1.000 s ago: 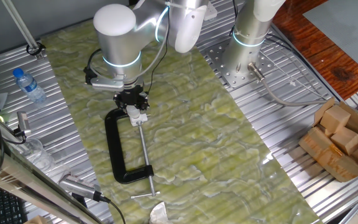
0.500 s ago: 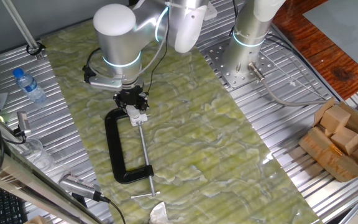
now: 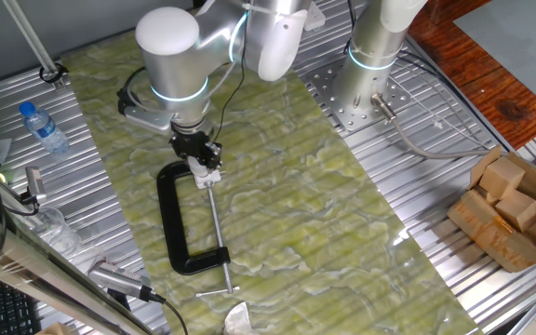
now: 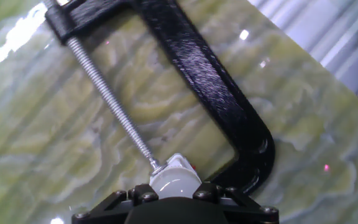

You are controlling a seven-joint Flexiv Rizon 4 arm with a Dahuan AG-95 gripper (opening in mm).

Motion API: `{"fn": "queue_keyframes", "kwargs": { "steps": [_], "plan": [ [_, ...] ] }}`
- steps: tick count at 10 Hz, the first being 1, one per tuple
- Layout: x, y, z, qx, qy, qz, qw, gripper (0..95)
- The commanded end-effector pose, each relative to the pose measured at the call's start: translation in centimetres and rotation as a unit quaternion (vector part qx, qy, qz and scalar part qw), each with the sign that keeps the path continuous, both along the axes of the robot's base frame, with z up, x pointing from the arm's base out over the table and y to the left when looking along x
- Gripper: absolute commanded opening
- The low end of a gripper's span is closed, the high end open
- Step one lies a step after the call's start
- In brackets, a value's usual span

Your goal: Install the light bulb by rotating it

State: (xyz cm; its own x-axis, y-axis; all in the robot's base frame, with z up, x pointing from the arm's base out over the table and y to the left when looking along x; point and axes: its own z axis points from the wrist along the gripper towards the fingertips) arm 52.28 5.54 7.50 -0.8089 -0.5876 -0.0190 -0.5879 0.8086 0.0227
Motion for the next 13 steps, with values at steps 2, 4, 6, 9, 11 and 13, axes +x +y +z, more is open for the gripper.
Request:
{"fn": "queue_keyframes", "kwargs": {
  "steps": [2,4,6,9,11,13],
  "plan": [
    [0.01,-0.05,-0.01,-0.003,0.014,-0.159,0.9871,0.0],
    [-0.04,-0.08,-0.06,-0.003,0.02,-0.225,0.9741,0.0],
    [-0.05,-0.08,-0.06,-0.003,0.022,-0.269,0.9629,0.0],
    [-0.08,-0.1,-0.07,-0.002,0.022,-0.338,0.9407,0.0],
    [-0.09,-0.11,-0.08,-0.003,0.022,-0.367,0.93,0.0],
    [-0.09,-0.11,-0.08,-0.003,0.022,-0.359,0.9329,0.0]
  ]
}}
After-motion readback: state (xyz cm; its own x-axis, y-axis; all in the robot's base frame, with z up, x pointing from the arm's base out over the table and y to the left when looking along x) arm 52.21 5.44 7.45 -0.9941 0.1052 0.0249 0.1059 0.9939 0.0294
